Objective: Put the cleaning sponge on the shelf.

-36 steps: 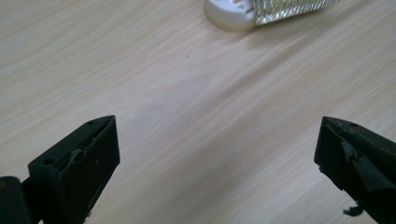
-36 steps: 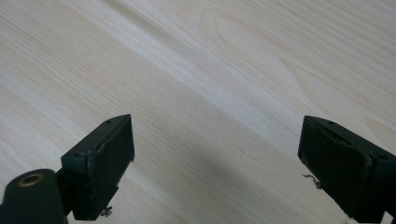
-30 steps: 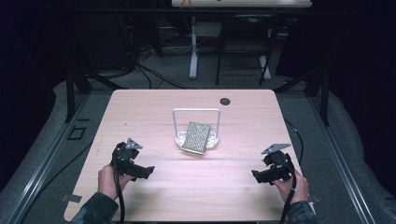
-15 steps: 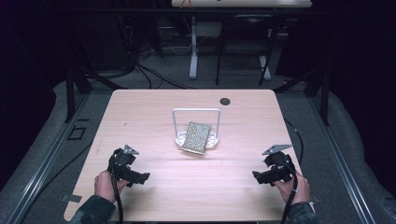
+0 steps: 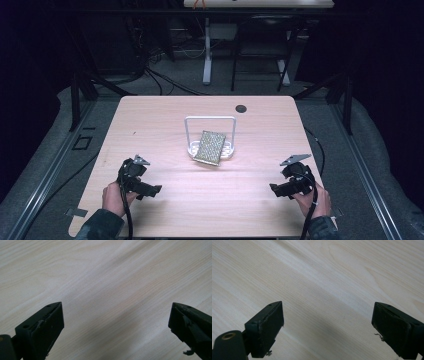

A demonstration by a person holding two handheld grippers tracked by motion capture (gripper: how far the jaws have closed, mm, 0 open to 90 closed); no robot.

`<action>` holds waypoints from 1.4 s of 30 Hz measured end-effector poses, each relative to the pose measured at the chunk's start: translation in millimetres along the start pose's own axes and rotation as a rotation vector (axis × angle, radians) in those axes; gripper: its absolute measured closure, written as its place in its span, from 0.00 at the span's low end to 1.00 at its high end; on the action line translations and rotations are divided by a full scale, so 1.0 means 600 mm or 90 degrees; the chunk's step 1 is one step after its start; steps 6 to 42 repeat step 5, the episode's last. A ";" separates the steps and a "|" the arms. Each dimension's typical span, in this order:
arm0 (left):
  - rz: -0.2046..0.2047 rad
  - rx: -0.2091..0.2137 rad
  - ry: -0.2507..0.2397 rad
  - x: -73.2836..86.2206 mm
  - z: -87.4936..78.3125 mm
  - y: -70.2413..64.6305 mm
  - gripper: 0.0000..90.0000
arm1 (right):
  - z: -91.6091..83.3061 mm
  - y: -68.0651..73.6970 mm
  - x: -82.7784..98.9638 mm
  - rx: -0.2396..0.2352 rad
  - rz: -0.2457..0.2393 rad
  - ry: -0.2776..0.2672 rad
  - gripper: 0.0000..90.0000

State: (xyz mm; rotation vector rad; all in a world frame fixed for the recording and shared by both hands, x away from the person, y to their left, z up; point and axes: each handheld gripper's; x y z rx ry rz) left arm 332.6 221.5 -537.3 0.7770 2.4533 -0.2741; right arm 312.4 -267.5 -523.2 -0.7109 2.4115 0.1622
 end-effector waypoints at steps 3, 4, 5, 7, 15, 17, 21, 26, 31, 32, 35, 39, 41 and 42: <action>-0.002 0.002 -0.005 0.000 -0.001 0.000 0.00 | -0.001 -0.001 -0.001 0.002 -0.003 0.000 0.11; -0.002 0.003 -0.005 0.000 -0.001 0.000 0.00 | -0.001 -0.001 -0.001 0.001 -0.002 0.000 0.11; -0.003 0.005 -0.006 0.000 -0.001 0.000 0.00 | -0.001 -0.001 -0.001 0.001 -0.002 0.000 0.11; -0.003 0.005 -0.006 0.000 -0.001 0.000 0.00 | -0.001 -0.001 -0.001 0.001 -0.002 0.000 0.11; -0.003 0.005 -0.006 0.000 -0.001 0.000 0.00 | -0.001 -0.001 -0.001 0.001 -0.002 0.000 0.11; -0.003 0.005 -0.006 0.000 -0.001 0.000 0.00 | -0.001 -0.001 -0.001 0.001 -0.002 0.000 0.11; -0.003 0.005 -0.006 0.000 -0.001 0.000 0.00 | -0.001 -0.001 -0.001 0.001 -0.002 0.000 0.11; -0.003 0.005 -0.006 0.000 -0.001 0.000 0.00 | -0.001 -0.001 -0.001 0.001 -0.002 0.000 0.11; -0.003 0.005 -0.006 0.000 -0.001 0.000 0.00 | -0.001 -0.001 -0.001 0.001 -0.002 0.000 0.11; -0.003 0.005 -0.006 0.000 -0.001 0.000 0.00 | -0.001 -0.001 -0.001 0.001 -0.002 0.000 0.11; -0.003 0.005 -0.006 0.000 -0.001 0.000 0.00 | -0.001 -0.001 -0.001 0.001 -0.002 0.000 0.11; -0.003 0.005 -0.006 0.000 -0.001 0.000 0.00 | -0.001 -0.001 -0.001 0.001 -0.002 0.000 0.11; -0.003 0.005 -0.006 0.000 -0.001 0.000 0.00 | -0.001 -0.001 -0.001 0.001 -0.002 0.000 0.11; -0.003 0.005 -0.006 0.000 -0.001 0.000 0.00 | -0.001 -0.001 -0.001 0.001 -0.002 0.000 0.11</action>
Point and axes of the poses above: each handheld gripper's, and its own axes: z roughly forward along the jaws, x roughly out of its underside, y roughly to its left, and after that the axes turned 3 degrees about -y, right-handed
